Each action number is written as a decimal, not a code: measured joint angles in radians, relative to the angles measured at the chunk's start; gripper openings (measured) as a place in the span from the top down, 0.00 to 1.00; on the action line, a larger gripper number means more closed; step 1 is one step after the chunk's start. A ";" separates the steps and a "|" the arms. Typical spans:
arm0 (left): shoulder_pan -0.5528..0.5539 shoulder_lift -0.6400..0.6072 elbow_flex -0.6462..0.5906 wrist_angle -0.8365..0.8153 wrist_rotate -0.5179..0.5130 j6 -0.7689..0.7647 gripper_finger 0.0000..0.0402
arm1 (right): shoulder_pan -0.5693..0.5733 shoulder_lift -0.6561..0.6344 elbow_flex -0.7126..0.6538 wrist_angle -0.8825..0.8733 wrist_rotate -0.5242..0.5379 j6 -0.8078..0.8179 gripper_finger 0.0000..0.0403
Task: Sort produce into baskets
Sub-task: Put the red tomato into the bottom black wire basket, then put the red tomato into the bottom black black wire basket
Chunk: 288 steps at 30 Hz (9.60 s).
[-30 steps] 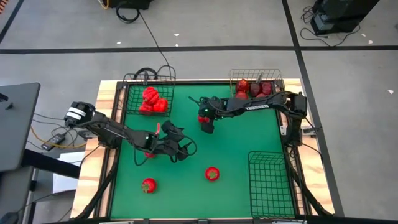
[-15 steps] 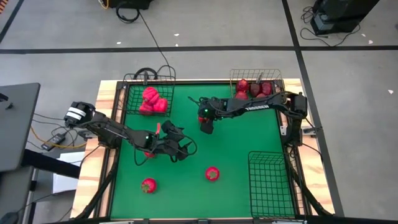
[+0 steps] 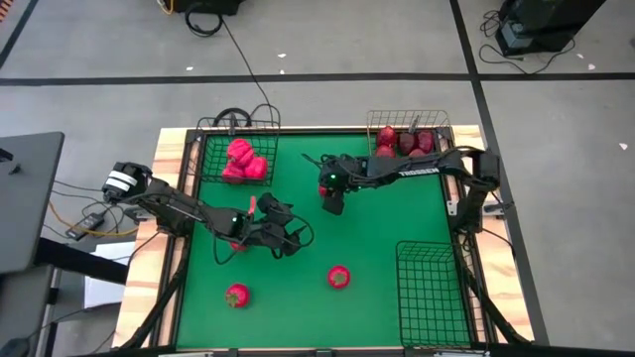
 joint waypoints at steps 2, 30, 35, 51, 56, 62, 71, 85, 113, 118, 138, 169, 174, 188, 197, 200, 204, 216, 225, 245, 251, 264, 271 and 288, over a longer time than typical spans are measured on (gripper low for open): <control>0.000 0.000 0.000 0.000 0.000 -0.003 0.08 | 0.018 -0.035 0.000 -0.038 0.000 0.000 0.44; 0.000 0.003 0.000 0.016 0.000 -0.004 0.08 | 0.815 -0.538 0.000 -0.490 0.123 0.633 0.43; 0.000 0.003 0.000 0.016 0.000 -0.003 0.08 | 0.936 -0.538 0.000 -0.660 0.093 0.824 0.43; 0.000 0.003 0.000 0.015 0.000 -0.002 0.08 | 1.191 -0.538 -0.117 -0.776 0.062 1.175 0.43; 0.000 0.003 0.000 0.015 0.000 -0.002 0.08 | 1.190 -0.537 -0.196 -0.771 0.053 1.226 0.39; 0.000 0.003 0.000 0.015 0.028 -0.079 0.08 | 1.186 -0.537 -0.230 -0.791 0.077 1.287 0.26; -0.002 0.003 0.000 0.045 0.112 -0.106 0.08 | 1.184 -0.537 -0.229 -0.811 0.109 1.385 0.18; -0.052 0.003 0.000 0.264 0.167 0.059 0.08 | 1.183 -0.537 -0.229 -0.786 0.355 1.308 0.19; -0.083 0.314 0.000 0.720 0.330 0.186 0.08 | 0.877 -0.538 -0.257 0.047 0.391 0.339 0.19; -0.092 0.392 0.000 0.843 0.369 0.285 0.08 | 0.773 -0.516 -0.356 0.257 0.241 0.281 0.19; -0.105 0.401 0.001 0.787 0.354 0.336 0.13 | 0.622 -0.110 -0.316 0.395 -0.059 0.154 0.15; -0.105 0.401 0.001 0.781 0.326 0.305 0.19 | 0.616 -0.168 -0.181 0.068 0.089 0.106 0.31; -0.105 0.401 0.001 0.764 0.325 0.299 0.19 | 0.647 -0.298 -0.147 -0.082 0.177 0.153 0.31; -0.105 0.401 0.001 0.698 0.312 0.252 0.19 | 0.784 -0.642 -0.143 -0.462 0.107 0.468 0.31; -0.105 0.401 0.001 0.677 0.312 0.253 0.19 | 0.958 -0.692 -0.143 -0.683 0.042 0.808 0.31; -0.105 0.401 0.001 0.671 0.312 0.252 0.19 | 1.016 -0.663 -0.143 -0.736 0.031 0.923 0.31; -0.105 0.401 0.001 0.664 0.312 0.231 0.19 | 1.082 -0.605 -0.143 -0.799 -0.015 1.037 0.30; -0.105 0.401 0.008 0.657 0.311 0.178 0.19 | 1.129 -0.428 -0.144 -1.017 -0.111 1.217 0.22; -0.107 0.253 0.122 0.221 0.276 0.178 0.19 | 1.141 -0.414 -0.144 -1.024 -0.177 1.225 0.19; -0.211 0.190 0.474 -0.825 0.180 -0.288 0.20 | 1.167 -0.376 -0.158 -1.098 -0.158 1.454 0.14; -0.291 0.190 0.521 -1.068 0.166 -0.438 0.20 | 1.166 -0.348 -0.150 -1.141 -0.171 1.524 0.09; -0.281 0.189 0.475 -1.445 0.317 -0.728 0.19 | 1.222 -0.350 -0.004 -1.111 0.310 1.545 0.10; -0.205 0.090 0.383 -1.338 0.430 -0.576 0.19 | 1.225 -0.349 -0.004 -1.063 0.316 1.510 0.10; -0.138 -0.087 -0.038 -0.817 0.555 -0.464 0.19 | 1.261 -0.349 -0.004 -1.000 0.370 1.515 0.10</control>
